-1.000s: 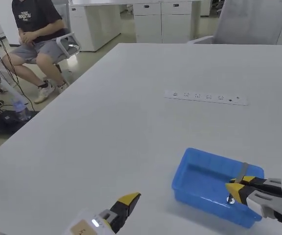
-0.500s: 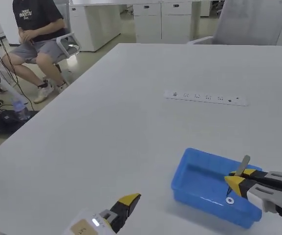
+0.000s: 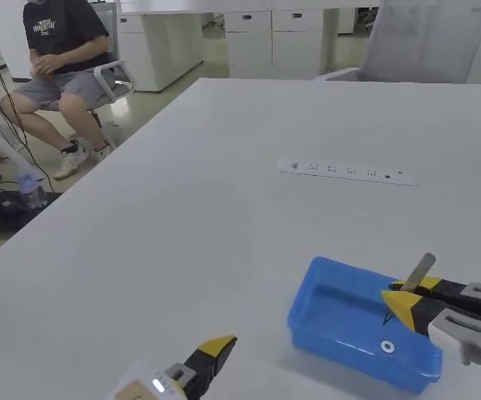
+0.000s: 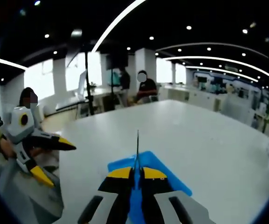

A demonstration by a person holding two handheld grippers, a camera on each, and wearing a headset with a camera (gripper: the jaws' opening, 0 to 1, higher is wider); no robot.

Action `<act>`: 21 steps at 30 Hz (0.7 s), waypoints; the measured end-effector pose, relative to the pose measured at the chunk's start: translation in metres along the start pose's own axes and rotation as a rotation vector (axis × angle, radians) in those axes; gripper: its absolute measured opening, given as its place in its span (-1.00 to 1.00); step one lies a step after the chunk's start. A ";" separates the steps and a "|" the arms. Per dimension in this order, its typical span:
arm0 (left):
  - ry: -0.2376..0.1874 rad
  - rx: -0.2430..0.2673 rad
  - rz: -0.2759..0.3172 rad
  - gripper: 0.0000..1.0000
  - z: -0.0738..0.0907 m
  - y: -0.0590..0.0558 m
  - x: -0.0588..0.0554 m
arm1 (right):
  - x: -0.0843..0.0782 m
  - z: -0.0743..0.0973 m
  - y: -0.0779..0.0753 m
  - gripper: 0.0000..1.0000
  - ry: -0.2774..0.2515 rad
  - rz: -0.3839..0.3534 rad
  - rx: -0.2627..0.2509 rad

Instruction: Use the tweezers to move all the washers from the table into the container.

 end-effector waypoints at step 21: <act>-0.002 -0.006 0.006 0.42 0.000 0.001 -0.001 | -0.016 0.017 0.023 -0.93 0.008 0.000 0.046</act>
Point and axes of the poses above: the centre of the closed fingertips' face, and the gripper's own axes: z roughly backward along the fingers, y roughly to its left, x roughly out of its top, the point moved 10 cm from there along z, roughly backward along the fingers, and after that the axes turned 7 degrees about y, right-handed, at the moved point
